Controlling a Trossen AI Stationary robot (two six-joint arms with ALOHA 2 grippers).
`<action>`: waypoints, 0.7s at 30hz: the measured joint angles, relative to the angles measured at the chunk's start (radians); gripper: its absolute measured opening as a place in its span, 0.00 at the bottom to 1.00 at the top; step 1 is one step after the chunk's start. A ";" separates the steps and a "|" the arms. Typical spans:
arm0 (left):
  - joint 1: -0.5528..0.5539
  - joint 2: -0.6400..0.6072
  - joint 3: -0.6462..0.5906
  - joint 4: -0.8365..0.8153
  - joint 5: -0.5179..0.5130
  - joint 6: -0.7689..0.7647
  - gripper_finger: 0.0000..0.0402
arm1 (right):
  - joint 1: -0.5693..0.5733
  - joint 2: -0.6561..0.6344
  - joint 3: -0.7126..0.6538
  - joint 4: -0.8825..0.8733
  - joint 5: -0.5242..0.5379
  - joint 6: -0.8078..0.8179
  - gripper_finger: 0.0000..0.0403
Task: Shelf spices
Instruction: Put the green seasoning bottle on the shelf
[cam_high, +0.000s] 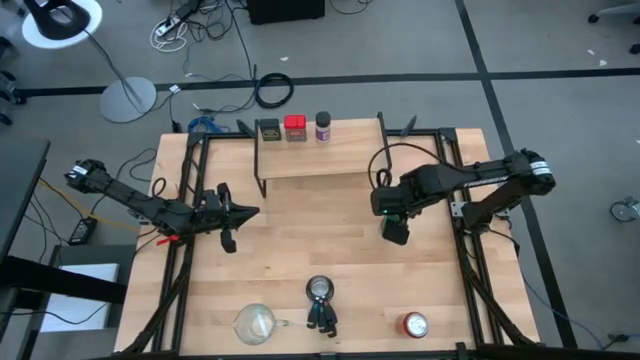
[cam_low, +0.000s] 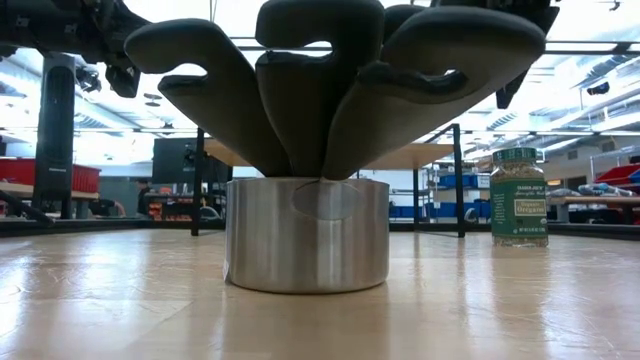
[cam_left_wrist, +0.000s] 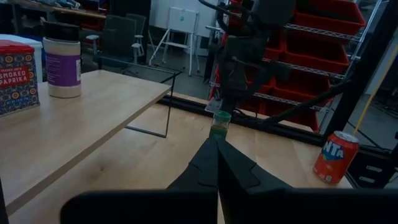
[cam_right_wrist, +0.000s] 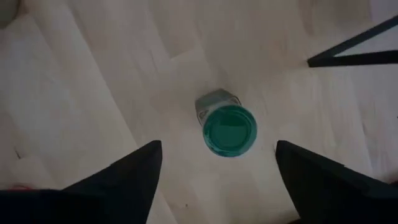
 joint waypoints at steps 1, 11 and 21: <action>0.000 0.000 0.000 0.001 0.000 0.000 0.00 | -0.004 0.006 0.000 -0.002 -0.001 -0.003 0.78; 0.000 0.000 0.000 0.001 0.007 0.000 0.00 | -0.047 0.045 -0.078 0.030 -0.062 -0.031 0.75; 0.000 0.000 0.000 0.000 0.013 -0.001 0.00 | -0.062 0.046 -0.218 0.143 -0.096 -0.051 0.74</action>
